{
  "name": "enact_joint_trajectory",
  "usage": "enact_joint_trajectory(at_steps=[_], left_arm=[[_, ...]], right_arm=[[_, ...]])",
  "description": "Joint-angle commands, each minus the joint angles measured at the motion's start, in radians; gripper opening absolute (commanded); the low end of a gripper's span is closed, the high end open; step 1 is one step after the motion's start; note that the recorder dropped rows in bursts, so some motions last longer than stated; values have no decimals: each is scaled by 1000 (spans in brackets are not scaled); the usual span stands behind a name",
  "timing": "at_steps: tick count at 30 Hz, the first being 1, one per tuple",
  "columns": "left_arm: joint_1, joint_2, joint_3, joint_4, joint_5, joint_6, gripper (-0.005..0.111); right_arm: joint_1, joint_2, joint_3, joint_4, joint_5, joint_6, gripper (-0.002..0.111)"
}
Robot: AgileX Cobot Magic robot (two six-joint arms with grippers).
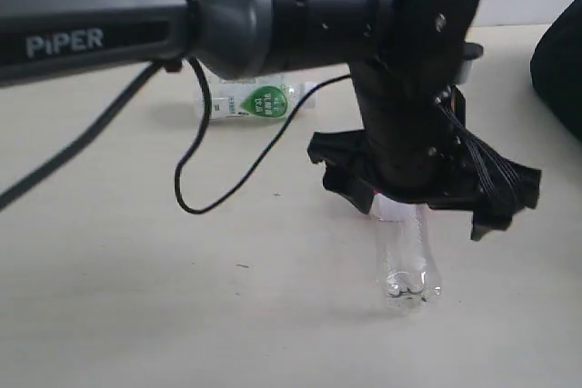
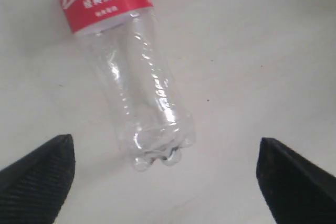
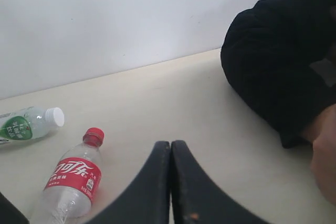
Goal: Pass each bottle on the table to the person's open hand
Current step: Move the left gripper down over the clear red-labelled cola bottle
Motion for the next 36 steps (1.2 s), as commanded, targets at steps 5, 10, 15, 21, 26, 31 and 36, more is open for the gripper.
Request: enact_joint_trajectory(at_steps=[5,10,15,21,26,31,36], left_arm=[[-37,28,-9,160,-22,-167,89],[-19,55,-9,187,-28,-167,89],[-3,80,-9,203,-59,-163,89],[-3,120,-9,197,-139,-167,89],[-3,155,-9,200,-165,-192,89],[-1,184,-9,206,-172,-192,89],[-1,205,-9,209,-179,-192,89]], right_arm=[[0,-5,4,-1,-6,-1,0],[0,-5,4,-1,-6,-1,0],[0,-5,4,-1,-6,-1,0],[0,-5,4,-1,-6,-1,0],[0,-5,4,-1,-6,-1,0],[0,-5,4,-1,-6,-1,0],[0,-5,4,-1,-6,-1,0]])
